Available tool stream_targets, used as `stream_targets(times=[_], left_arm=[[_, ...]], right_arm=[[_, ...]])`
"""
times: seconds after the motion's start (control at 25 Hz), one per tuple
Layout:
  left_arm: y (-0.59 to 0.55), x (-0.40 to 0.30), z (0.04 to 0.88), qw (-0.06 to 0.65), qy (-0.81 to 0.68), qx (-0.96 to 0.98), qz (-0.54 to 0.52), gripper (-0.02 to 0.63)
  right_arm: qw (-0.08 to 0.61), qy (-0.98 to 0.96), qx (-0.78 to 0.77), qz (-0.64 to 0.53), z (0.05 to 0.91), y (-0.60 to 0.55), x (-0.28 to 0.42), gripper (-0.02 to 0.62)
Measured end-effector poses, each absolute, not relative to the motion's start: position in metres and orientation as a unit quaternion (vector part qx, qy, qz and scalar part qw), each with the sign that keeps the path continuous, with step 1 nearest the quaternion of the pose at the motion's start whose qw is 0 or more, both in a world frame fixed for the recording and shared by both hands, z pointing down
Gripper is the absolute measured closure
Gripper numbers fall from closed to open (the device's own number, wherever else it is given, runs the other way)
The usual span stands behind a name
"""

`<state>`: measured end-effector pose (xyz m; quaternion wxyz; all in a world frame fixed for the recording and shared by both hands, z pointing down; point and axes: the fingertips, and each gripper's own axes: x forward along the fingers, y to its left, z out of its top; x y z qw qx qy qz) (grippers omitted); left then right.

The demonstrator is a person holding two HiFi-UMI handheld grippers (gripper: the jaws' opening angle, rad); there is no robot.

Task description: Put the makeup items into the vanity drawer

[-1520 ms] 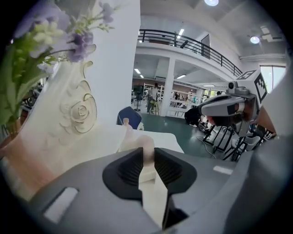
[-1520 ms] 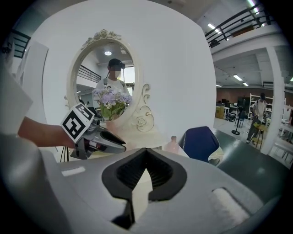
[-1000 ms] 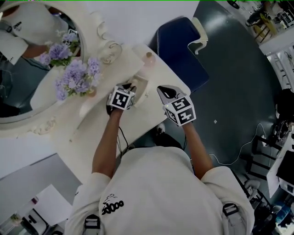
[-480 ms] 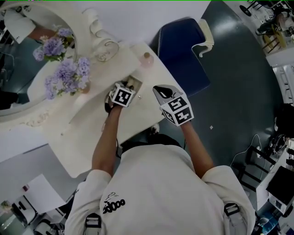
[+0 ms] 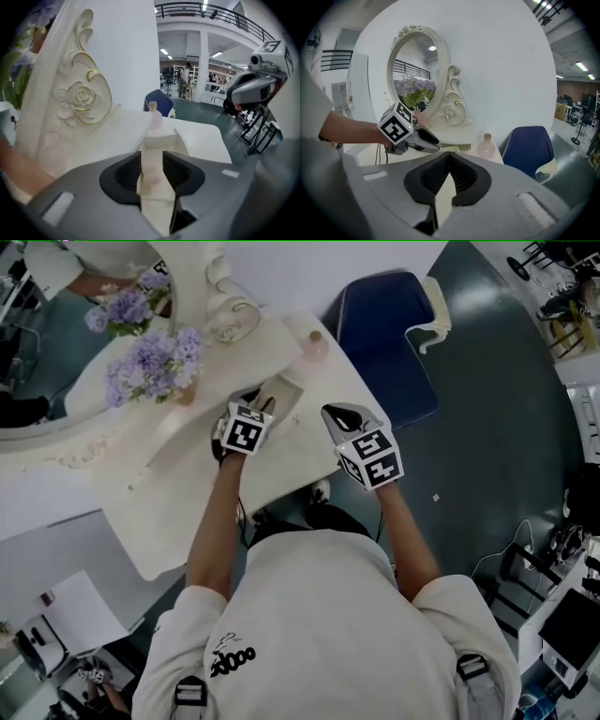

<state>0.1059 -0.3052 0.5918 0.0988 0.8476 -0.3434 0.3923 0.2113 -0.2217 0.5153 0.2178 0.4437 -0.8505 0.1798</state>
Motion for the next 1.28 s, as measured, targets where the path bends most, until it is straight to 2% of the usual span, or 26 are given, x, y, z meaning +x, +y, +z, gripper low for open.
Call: stream_targets(times=[0.28,0.36,0.48,0.72,0.88,1.28], left_arm=[[-0.277,0.053,0.552,0.108,-0.37,0.859,0.337,0.491],[-0.268,0.031,0.547,0.107,-0.38,0.857,0.331,0.548],[-0.248,-0.002,0.548,0.12,-0.381,0.855,0.33,0.589],[-0.205,-0.061,0.576,0.148,-0.368,0.85,0.347,0.587],[-0.183,-0.084,0.611,0.158,-0.354,0.848,0.362,0.533],[-0.151,-0.078,0.667,0.187,-0.271,0.867,0.374,0.493]], right_arm=[[0.213,-0.856,0.437,0.177,0.51,-0.204,0.171,0.592],[0.213,-0.857,0.435,0.175,0.509,-0.2,0.156,0.592],[0.217,-0.86,0.428,0.175,0.511,-0.191,0.127,0.592],[0.233,-0.867,0.405,0.17,0.521,-0.173,0.062,0.592],[0.242,-0.868,0.4,0.17,0.532,-0.156,0.026,0.592],[0.254,-0.838,0.441,0.194,0.564,-0.125,0.002,0.592]])
